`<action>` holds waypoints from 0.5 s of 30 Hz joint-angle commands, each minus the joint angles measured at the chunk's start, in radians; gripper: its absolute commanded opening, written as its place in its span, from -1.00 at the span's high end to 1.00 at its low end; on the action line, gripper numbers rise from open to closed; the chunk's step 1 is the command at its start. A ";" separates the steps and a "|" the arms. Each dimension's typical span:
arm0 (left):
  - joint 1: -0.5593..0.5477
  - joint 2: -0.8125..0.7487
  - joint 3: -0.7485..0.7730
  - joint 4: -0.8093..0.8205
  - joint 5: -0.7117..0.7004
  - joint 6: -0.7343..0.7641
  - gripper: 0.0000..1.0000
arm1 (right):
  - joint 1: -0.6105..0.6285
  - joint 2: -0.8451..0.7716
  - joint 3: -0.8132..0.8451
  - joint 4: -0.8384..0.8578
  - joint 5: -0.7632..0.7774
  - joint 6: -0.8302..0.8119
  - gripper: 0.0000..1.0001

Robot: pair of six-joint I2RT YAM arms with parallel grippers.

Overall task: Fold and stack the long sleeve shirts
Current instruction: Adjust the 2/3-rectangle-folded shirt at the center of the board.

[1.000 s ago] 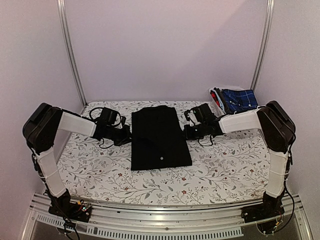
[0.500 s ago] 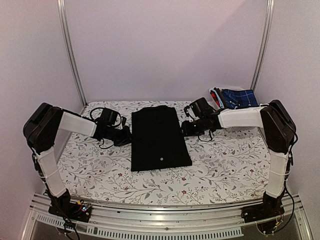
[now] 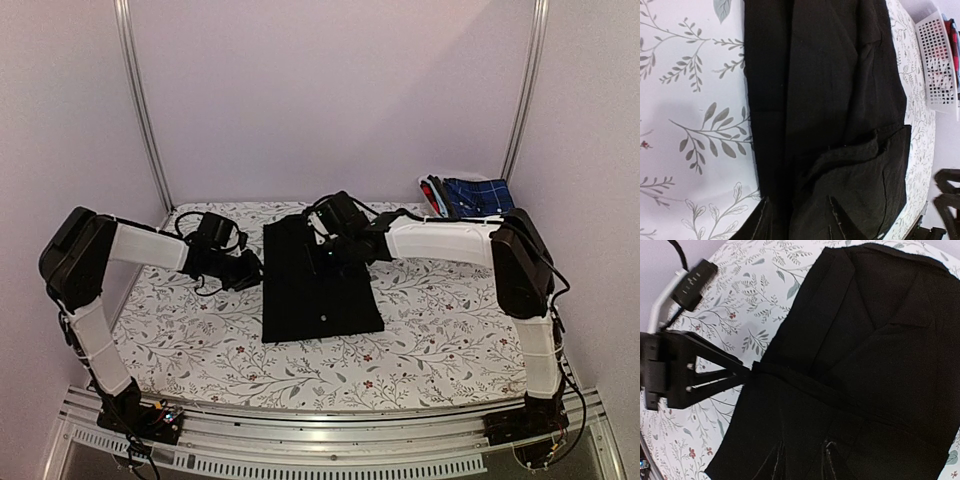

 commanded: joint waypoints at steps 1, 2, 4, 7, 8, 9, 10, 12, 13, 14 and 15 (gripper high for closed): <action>0.002 -0.089 -0.006 -0.063 -0.046 0.002 0.28 | 0.002 0.124 0.083 -0.107 0.092 -0.026 0.51; 0.003 -0.101 -0.015 -0.068 -0.042 -0.002 0.28 | 0.002 0.157 0.101 -0.121 0.109 -0.029 0.51; 0.001 -0.130 -0.036 -0.071 -0.015 -0.012 0.28 | 0.002 0.197 0.122 -0.134 0.128 -0.028 0.51; -0.009 -0.178 -0.093 -0.069 0.031 -0.027 0.28 | 0.002 0.257 0.155 -0.155 0.140 -0.026 0.43; -0.017 -0.193 -0.110 -0.072 0.047 -0.032 0.28 | 0.002 0.268 0.164 -0.159 0.140 -0.022 0.36; -0.030 -0.202 -0.126 -0.076 0.067 -0.036 0.28 | 0.002 0.286 0.172 -0.166 0.140 -0.021 0.29; -0.046 -0.210 -0.141 -0.080 0.077 -0.039 0.27 | 0.002 0.294 0.177 -0.173 0.138 -0.017 0.24; -0.076 -0.228 -0.171 -0.095 0.078 -0.045 0.27 | 0.002 0.301 0.178 -0.179 0.146 -0.008 0.12; -0.094 -0.234 -0.187 -0.096 0.080 -0.053 0.27 | 0.002 0.301 0.178 -0.181 0.152 -0.003 0.08; -0.111 -0.238 -0.199 -0.101 0.081 -0.061 0.27 | 0.002 0.298 0.179 -0.185 0.155 -0.002 0.05; -0.129 -0.242 -0.215 -0.104 0.079 -0.069 0.27 | 0.002 0.294 0.177 -0.187 0.156 -0.001 0.02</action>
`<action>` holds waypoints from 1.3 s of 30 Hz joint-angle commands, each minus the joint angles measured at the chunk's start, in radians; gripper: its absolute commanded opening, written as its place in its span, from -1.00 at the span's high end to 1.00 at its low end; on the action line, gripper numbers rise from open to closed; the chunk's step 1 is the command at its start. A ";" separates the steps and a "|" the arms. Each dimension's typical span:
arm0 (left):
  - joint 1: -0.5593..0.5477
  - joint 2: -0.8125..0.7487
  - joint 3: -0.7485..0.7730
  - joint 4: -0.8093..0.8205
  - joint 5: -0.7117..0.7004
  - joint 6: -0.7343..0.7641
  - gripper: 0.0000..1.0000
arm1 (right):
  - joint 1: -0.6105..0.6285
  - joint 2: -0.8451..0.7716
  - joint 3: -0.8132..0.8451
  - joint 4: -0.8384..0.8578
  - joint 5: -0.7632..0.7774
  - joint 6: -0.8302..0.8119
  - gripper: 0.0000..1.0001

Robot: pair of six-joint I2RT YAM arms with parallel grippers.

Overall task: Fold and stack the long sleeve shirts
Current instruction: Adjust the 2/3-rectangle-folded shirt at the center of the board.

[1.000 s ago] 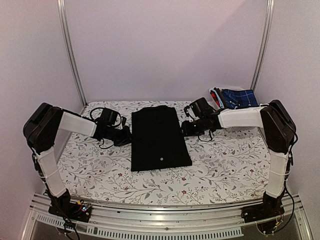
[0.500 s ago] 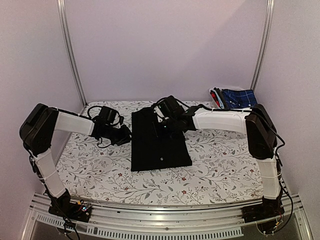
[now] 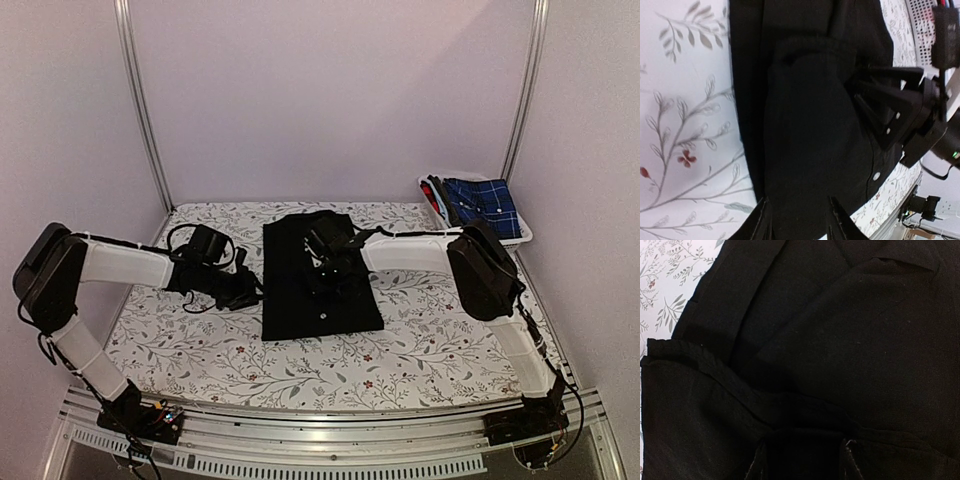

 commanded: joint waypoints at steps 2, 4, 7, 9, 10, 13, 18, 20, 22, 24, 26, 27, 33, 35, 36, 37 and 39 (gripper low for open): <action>-0.096 -0.046 -0.072 -0.046 0.009 -0.051 0.27 | -0.003 0.015 0.013 -0.059 0.032 0.013 -0.04; -0.117 -0.062 -0.090 -0.062 -0.023 -0.070 0.29 | -0.003 -0.017 0.014 -0.063 0.029 0.012 -0.10; -0.140 -0.084 -0.114 -0.049 -0.046 -0.091 0.35 | -0.003 -0.065 0.011 -0.072 0.032 0.012 -0.10; -0.149 -0.087 -0.115 -0.049 -0.051 -0.094 0.39 | -0.002 -0.109 0.008 -0.082 0.036 0.011 -0.10; -0.154 -0.086 -0.114 -0.053 -0.053 -0.095 0.41 | -0.002 -0.122 0.003 -0.088 0.038 0.013 -0.10; -0.168 -0.093 -0.124 -0.074 -0.076 -0.109 0.42 | 0.008 -0.176 -0.040 -0.091 0.049 0.017 -0.10; -0.178 -0.148 -0.176 -0.084 -0.103 -0.138 0.40 | 0.029 -0.244 -0.142 -0.076 0.050 0.041 0.00; -0.177 -0.158 -0.185 -0.084 -0.099 -0.147 0.40 | 0.037 -0.248 -0.171 -0.064 0.034 0.052 0.13; -0.180 -0.162 -0.192 -0.080 -0.099 -0.152 0.40 | 0.046 -0.236 -0.183 -0.067 0.017 0.064 0.25; -0.183 -0.164 -0.197 -0.074 -0.100 -0.159 0.39 | 0.059 -0.223 -0.196 -0.069 0.016 0.072 0.31; -0.183 -0.163 -0.202 -0.061 -0.097 -0.165 0.39 | 0.069 -0.216 -0.216 -0.061 0.007 0.082 0.34; -0.183 -0.161 -0.204 -0.051 -0.092 -0.169 0.38 | 0.071 -0.213 -0.225 -0.057 0.003 0.086 0.34; -0.185 -0.133 -0.206 -0.018 -0.076 -0.182 0.34 | 0.074 -0.193 -0.264 -0.043 -0.015 0.102 0.33; -0.185 -0.130 -0.206 -0.017 -0.079 -0.186 0.34 | 0.077 -0.191 -0.280 -0.042 -0.017 0.102 0.30; -0.184 -0.130 -0.206 -0.017 -0.080 -0.186 0.34 | 0.078 -0.191 -0.286 -0.042 -0.017 0.102 0.28; -0.184 -0.129 -0.206 -0.017 -0.080 -0.187 0.34 | 0.080 -0.191 -0.293 -0.042 -0.021 0.102 0.24; -0.185 -0.123 -0.202 -0.017 -0.079 -0.185 0.34 | 0.082 -0.191 -0.302 -0.043 -0.025 0.102 0.19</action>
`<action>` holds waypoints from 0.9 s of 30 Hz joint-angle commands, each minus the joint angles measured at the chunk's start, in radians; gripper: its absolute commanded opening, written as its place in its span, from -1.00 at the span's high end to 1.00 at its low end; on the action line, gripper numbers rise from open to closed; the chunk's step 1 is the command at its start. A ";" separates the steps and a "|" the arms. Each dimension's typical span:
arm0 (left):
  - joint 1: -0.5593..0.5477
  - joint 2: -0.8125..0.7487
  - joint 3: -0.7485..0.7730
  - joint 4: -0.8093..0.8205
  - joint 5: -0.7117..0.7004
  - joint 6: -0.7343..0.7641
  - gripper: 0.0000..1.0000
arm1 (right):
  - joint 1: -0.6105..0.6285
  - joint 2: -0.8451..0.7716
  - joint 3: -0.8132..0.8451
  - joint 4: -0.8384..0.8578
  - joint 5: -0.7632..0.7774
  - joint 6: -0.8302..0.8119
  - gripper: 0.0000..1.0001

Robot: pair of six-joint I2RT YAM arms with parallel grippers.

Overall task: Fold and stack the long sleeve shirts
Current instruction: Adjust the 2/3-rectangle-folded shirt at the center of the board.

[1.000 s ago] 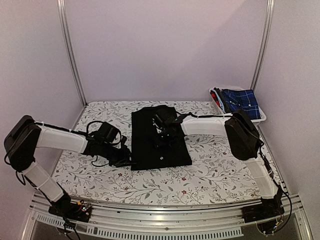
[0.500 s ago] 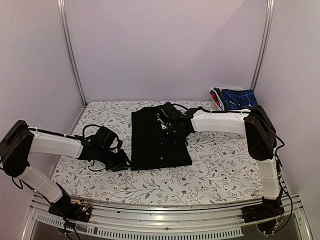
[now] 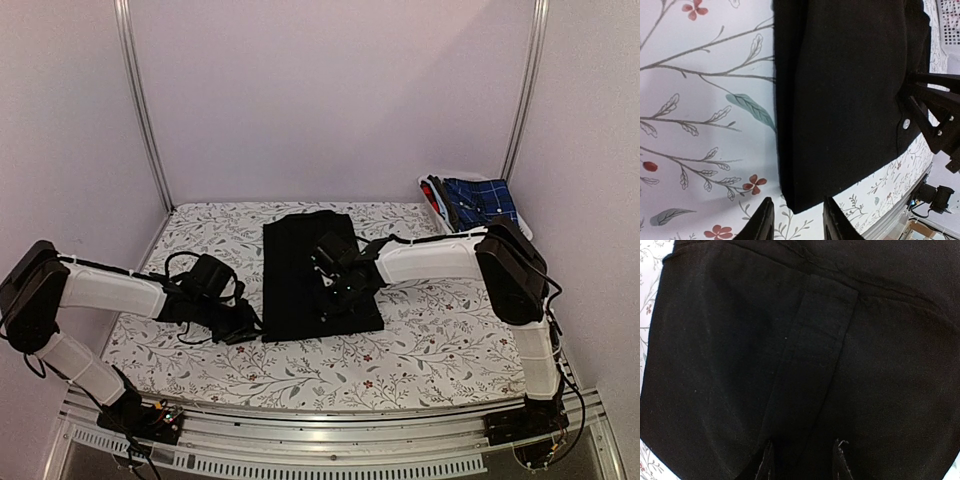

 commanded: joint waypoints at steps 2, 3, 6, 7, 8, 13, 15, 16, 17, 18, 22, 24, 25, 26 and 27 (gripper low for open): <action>-0.015 0.030 0.002 0.025 0.008 -0.006 0.35 | 0.008 0.017 -0.028 0.003 -0.016 0.010 0.08; -0.015 0.036 0.004 0.025 0.008 -0.004 0.35 | 0.008 0.013 -0.028 0.001 -0.015 0.011 0.05; -0.020 0.050 0.009 0.011 0.007 -0.007 0.38 | 0.008 -0.030 -0.026 0.000 -0.015 0.010 -0.01; -0.021 0.054 0.009 0.006 0.007 -0.007 0.39 | 0.007 -0.059 -0.025 -0.001 -0.012 0.008 -0.03; -0.023 0.055 0.007 0.004 0.005 -0.008 0.39 | 0.005 -0.078 -0.025 -0.003 -0.002 0.006 -0.07; -0.029 0.062 0.009 0.002 0.005 -0.009 0.42 | -0.014 -0.195 -0.092 0.010 -0.013 0.010 -0.10; -0.033 0.066 0.015 0.003 0.002 -0.011 0.43 | -0.029 -0.243 -0.152 0.032 -0.029 0.014 -0.09; -0.035 0.068 0.018 0.001 0.001 -0.011 0.43 | -0.039 -0.268 -0.188 0.042 -0.040 0.019 -0.08; -0.034 0.072 0.020 -0.002 -0.002 -0.012 0.44 | -0.049 -0.298 -0.223 0.053 -0.051 0.025 -0.05; -0.036 0.076 0.022 -0.007 -0.007 -0.011 0.45 | -0.061 -0.316 -0.262 0.063 -0.061 0.030 -0.02; -0.036 0.081 0.028 -0.016 -0.012 -0.012 0.45 | -0.100 -0.407 -0.407 0.098 -0.078 0.059 0.09; -0.038 0.088 0.030 -0.020 -0.013 -0.012 0.45 | -0.114 -0.439 -0.469 0.108 -0.083 0.072 0.15; -0.040 0.090 0.030 -0.020 -0.013 -0.014 0.45 | -0.119 -0.460 -0.496 0.114 -0.087 0.077 0.17; -0.040 0.091 0.030 -0.021 -0.014 -0.014 0.45 | -0.124 -0.474 -0.520 0.119 -0.090 0.083 0.18; -0.041 0.093 0.029 -0.021 -0.013 -0.016 0.45 | -0.126 -0.483 -0.543 0.126 -0.093 0.088 0.18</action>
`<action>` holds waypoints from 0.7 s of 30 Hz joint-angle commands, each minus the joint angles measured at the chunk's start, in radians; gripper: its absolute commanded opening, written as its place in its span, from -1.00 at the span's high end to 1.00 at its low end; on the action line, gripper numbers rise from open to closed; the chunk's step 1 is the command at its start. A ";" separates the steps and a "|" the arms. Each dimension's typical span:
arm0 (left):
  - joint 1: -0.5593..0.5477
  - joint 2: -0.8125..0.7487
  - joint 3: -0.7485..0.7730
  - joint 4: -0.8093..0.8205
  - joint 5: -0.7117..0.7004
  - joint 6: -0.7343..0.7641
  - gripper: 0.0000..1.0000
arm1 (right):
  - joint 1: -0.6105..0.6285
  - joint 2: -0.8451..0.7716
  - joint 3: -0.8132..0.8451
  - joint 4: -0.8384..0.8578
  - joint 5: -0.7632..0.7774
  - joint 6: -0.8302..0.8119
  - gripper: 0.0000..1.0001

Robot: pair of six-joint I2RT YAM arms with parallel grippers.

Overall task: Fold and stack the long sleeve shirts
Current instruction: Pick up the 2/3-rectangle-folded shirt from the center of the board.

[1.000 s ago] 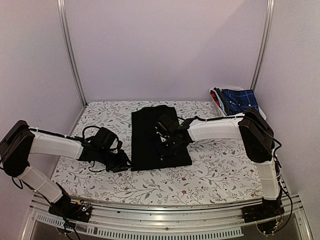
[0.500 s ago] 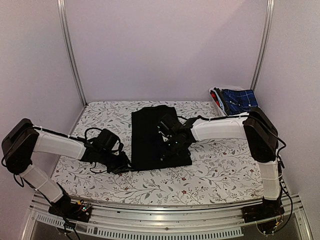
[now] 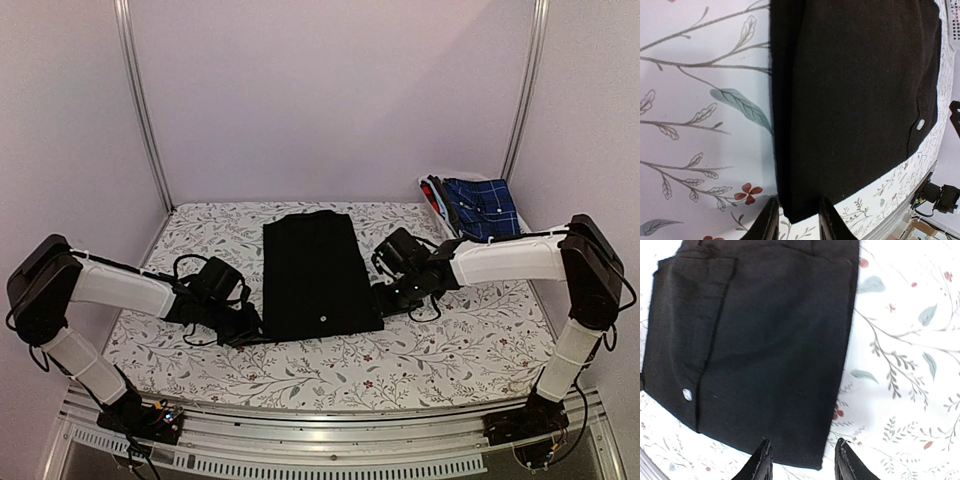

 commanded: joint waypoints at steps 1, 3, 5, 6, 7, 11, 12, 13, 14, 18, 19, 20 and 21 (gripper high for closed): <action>-0.016 0.028 0.008 -0.033 -0.014 -0.005 0.46 | -0.014 -0.081 -0.098 0.045 -0.033 0.042 0.18; -0.020 0.031 0.008 -0.032 -0.014 -0.006 0.46 | -0.020 -0.093 -0.130 0.063 -0.040 0.053 0.18; -0.020 0.035 0.009 -0.032 -0.015 -0.007 0.46 | -0.025 -0.093 -0.142 0.077 -0.048 0.057 0.19; -0.021 0.035 0.009 -0.032 -0.014 -0.008 0.47 | -0.026 -0.087 -0.142 0.081 -0.049 0.058 0.20; -0.022 0.037 0.010 -0.031 -0.015 -0.008 0.47 | -0.026 -0.081 -0.137 0.086 -0.049 0.056 0.21; -0.023 0.036 0.016 -0.037 -0.019 -0.008 0.47 | -0.026 -0.050 -0.118 0.094 -0.078 0.051 0.26; -0.022 0.037 0.016 -0.039 -0.021 -0.006 0.47 | -0.025 -0.043 -0.122 0.096 -0.086 0.052 0.27; -0.022 0.036 0.018 -0.042 -0.020 -0.003 0.47 | -0.026 -0.039 -0.126 0.095 -0.086 0.055 0.28; -0.022 0.035 0.020 -0.046 -0.022 -0.001 0.47 | -0.026 -0.037 -0.135 0.094 -0.087 0.057 0.29; -0.021 0.033 0.024 -0.050 -0.023 0.005 0.45 | -0.024 -0.043 -0.173 0.105 -0.086 0.070 0.29; -0.022 0.036 0.027 -0.052 -0.023 0.007 0.46 | -0.023 -0.044 -0.178 0.105 -0.086 0.072 0.30; -0.022 0.039 0.029 -0.055 -0.021 0.011 0.45 | -0.020 -0.040 -0.180 0.104 -0.084 0.074 0.30; -0.022 0.040 0.030 -0.054 -0.021 0.012 0.46 | -0.015 -0.037 -0.183 0.102 -0.081 0.078 0.31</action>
